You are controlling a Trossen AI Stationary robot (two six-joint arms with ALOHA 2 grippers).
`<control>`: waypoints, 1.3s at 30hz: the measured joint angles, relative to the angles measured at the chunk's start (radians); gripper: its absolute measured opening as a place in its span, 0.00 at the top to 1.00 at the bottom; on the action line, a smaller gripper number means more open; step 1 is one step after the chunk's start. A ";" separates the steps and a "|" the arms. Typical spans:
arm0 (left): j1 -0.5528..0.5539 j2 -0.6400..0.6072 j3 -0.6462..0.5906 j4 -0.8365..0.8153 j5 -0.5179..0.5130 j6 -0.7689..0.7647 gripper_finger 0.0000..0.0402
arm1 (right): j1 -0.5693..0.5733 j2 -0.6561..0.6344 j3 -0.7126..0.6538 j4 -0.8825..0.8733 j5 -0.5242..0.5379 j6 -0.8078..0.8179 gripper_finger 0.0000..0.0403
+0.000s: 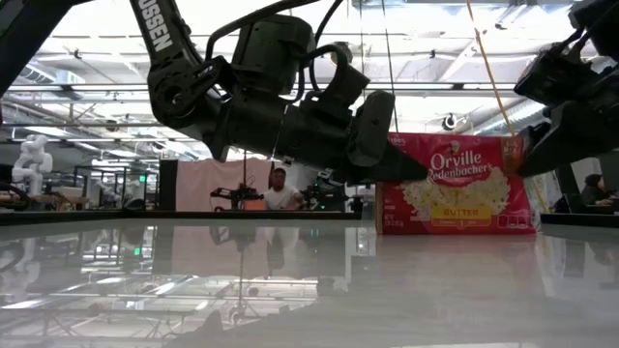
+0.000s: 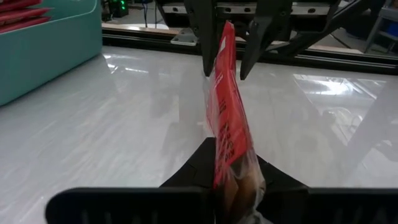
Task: Sort popcorn bags into baskets
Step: Put the red popcorn bag into the green bin
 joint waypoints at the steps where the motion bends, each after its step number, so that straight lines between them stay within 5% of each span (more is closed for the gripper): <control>1: 0.000 0.000 0.000 0.001 0.000 0.000 0.94 | 0.000 0.000 0.000 0.012 0.000 -0.001 0.65; 8: -0.001 0.000 -0.001 0.009 0.008 0.008 0.93 | 0.000 0.000 0.000 0.039 0.000 -0.018 0.70; 21: -0.001 0.000 -0.002 0.014 0.008 0.016 0.92 | 0.000 0.005 0.000 0.131 0.000 -0.108 0.99; 32: -0.009 -0.042 -0.003 -0.019 -0.030 -0.025 0.57 | 0.000 -0.021 0.005 0.115 0.000 -0.121 1.00; 39: -0.006 -0.190 -0.002 -0.242 -0.070 -0.005 0.40 | -0.012 -0.096 0.038 -0.002 0.000 -0.144 1.00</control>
